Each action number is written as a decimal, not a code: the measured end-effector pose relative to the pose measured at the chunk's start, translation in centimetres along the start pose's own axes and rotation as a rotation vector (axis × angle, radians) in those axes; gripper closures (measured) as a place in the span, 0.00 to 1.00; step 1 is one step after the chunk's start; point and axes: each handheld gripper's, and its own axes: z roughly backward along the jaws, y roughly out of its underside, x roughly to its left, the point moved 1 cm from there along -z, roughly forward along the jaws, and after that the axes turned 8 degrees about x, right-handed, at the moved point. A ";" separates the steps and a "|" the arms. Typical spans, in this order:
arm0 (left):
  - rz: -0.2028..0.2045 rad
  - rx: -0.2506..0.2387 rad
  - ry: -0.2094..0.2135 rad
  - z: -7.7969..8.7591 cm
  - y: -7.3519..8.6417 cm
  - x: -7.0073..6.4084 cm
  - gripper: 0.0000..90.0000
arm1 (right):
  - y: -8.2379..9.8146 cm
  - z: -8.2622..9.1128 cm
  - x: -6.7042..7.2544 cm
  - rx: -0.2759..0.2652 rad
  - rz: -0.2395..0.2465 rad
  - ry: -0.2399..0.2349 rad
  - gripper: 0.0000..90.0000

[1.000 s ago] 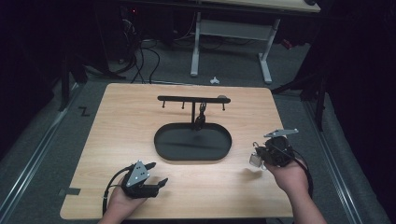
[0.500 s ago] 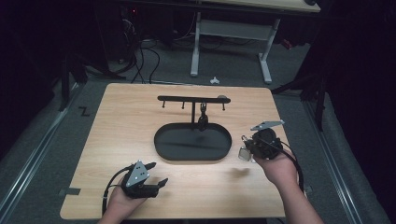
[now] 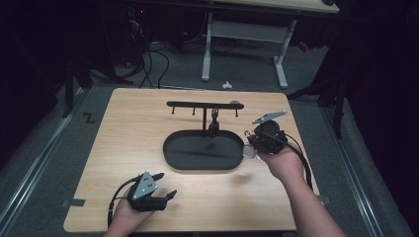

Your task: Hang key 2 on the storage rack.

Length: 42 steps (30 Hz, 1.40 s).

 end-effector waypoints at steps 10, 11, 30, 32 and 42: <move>0.016 -0.006 -0.004 0.3 0.2 0.4 0.30 | -2.4 -0.1 -0.1 -0.020 0.004 -0.001 0.93; 0.015 -0.002 -0.002 0.3 0.2 0.4 0.30 | -2.6 -0.1 -0.1 -0.023 0.003 -0.003 0.93; 0.014 0.000 -0.006 0.5 0.4 0.6 0.30 | -5.7 -1.0 -0.1 -0.053 -0.003 -0.023 0.93; 0.016 0.000 -0.006 0.5 0.4 0.6 0.30 | -5.8 -1.1 -0.2 -0.045 -0.016 -0.023 0.93; 0.011 0.007 -0.003 0.5 0.5 0.6 0.30 | -5.8 -2.0 -1.3 -0.057 -0.043 -0.033 0.92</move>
